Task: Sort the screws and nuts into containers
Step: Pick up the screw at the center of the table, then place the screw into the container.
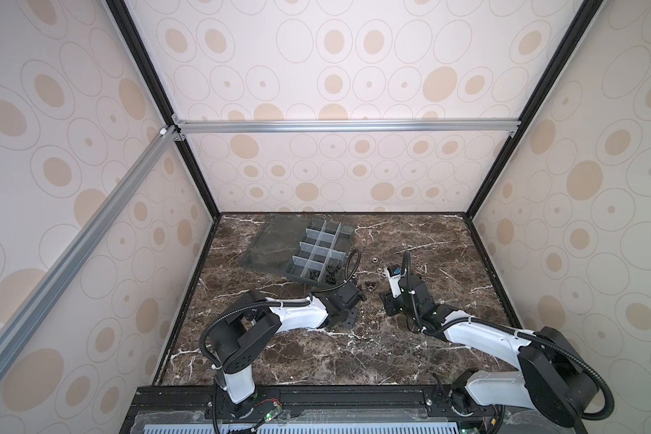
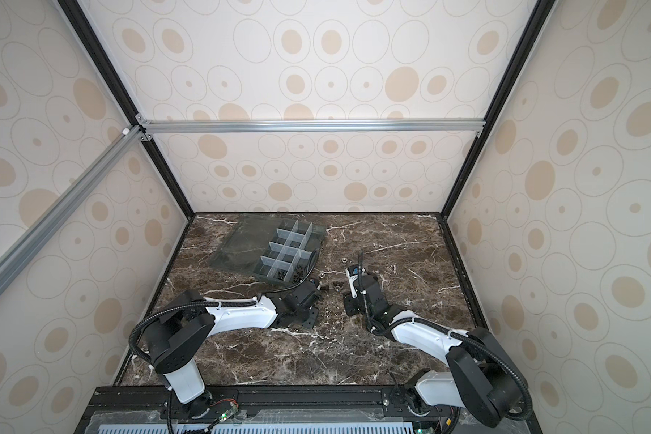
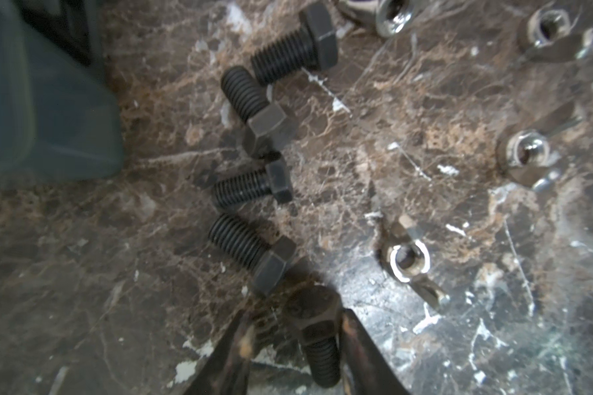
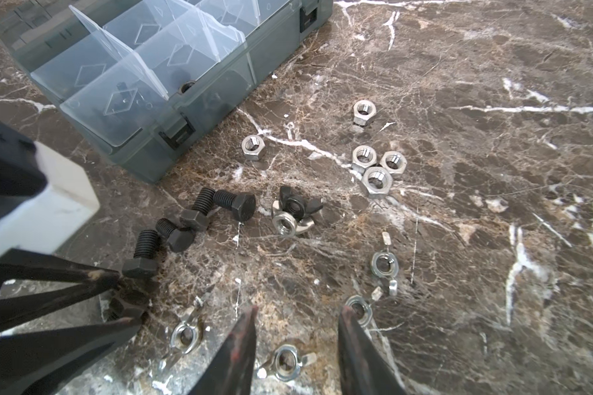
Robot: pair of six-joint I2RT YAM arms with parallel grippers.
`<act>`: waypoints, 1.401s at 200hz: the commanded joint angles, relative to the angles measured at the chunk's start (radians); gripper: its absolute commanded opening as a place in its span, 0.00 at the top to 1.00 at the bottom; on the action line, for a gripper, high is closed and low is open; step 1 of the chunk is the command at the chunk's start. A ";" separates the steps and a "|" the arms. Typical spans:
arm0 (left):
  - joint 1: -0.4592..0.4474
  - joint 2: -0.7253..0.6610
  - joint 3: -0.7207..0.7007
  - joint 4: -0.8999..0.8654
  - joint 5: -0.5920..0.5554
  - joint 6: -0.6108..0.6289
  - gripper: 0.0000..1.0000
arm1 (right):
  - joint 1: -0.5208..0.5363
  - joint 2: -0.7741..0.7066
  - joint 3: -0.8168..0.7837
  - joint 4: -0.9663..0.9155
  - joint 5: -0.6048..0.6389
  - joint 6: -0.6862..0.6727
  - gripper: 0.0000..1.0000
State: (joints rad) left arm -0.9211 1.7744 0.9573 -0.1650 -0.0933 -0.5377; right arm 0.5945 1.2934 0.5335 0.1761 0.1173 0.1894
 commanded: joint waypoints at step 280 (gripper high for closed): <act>0.427 -0.112 0.254 -0.065 0.019 0.340 0.97 | 0.006 0.102 0.111 0.129 -0.014 -0.072 0.58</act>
State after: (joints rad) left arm -0.5503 1.6085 1.1267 -0.2234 -0.0944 -0.3199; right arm 0.5945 1.3823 0.6140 0.2821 0.1261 0.1215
